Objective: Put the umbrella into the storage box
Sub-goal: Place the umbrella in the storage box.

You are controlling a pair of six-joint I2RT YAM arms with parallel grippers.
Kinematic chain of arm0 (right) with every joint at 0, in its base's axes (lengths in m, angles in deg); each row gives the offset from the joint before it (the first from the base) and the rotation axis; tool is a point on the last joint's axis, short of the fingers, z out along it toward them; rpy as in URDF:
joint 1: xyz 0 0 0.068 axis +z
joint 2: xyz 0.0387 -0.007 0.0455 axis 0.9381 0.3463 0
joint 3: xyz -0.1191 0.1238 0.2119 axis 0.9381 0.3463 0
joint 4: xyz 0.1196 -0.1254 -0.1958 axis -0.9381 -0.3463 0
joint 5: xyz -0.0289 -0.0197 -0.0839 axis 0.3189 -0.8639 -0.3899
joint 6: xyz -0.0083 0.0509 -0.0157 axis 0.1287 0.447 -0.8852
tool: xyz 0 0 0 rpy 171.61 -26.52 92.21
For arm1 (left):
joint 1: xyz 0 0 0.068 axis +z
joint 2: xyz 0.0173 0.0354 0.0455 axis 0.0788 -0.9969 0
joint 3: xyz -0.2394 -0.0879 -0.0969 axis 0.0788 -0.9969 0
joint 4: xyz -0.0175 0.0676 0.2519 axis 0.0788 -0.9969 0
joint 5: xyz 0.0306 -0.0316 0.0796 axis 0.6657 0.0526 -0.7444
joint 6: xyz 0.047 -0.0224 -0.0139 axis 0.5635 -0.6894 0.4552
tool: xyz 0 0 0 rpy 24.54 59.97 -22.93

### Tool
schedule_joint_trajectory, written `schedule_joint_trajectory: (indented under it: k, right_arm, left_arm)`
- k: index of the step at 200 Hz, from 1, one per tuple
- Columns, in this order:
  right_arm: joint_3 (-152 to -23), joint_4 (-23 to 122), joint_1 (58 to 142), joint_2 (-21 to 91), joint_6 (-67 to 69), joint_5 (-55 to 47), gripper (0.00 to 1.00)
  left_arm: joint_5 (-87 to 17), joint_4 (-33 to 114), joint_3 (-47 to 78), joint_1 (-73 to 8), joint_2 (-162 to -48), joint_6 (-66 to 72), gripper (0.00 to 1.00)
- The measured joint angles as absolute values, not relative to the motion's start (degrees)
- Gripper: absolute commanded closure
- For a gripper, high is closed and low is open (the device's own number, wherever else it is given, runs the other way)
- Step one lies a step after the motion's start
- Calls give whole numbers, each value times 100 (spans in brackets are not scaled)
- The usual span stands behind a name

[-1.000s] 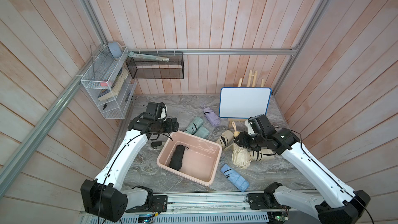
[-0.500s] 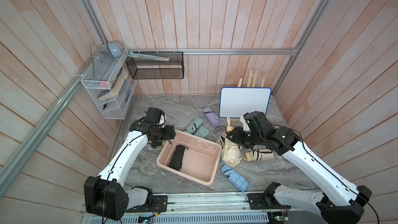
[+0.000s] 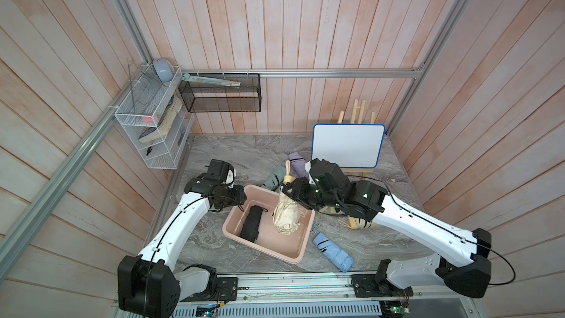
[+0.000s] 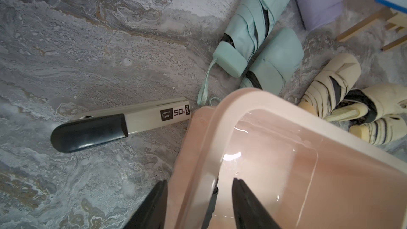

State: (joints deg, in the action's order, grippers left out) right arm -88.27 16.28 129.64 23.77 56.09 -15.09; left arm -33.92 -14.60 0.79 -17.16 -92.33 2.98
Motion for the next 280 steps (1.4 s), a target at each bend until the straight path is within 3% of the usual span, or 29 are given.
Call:
schedule_joint_trajectory:
  k: [38, 97, 145, 202, 229, 256, 280]
  right_arm:
    - [-9013, 1742, 13217, 2818, 5946, -1821, 84]
    - [-9157, 1523, 13464, 3159, 6193, -2234, 85]
    - [-9502, 780, 13473, 3751, 5942, -2521, 85]
    - [-10805, -278, 13534, 4582, 5211, -2971, 85]
    - [-11023, -435, 13545, 4938, 4975, -3030, 85]
    - [-10973, -534, 13595, 5190, 4757, -3056, 85]
    - [-10800, -486, 13652, 5275, 4516, -3052, 85]
  left_arm:
    - [-3344, -1250, -155, -1706, -9133, 56, 68]
    - [-3125, -879, -996, -1736, -8160, -561, 78]
    - [-3075, -603, -1433, -1894, -7622, -1302, 78]
    - [-3243, -711, -1540, -2208, -7325, -1953, 78]
    - [-3276, -772, -1540, -2224, -7268, -2115, 75]
    - [-3261, -763, -1540, -2232, -7203, -2259, 52]
    - [-3257, -708, -1540, -2232, -7157, -2397, 40]
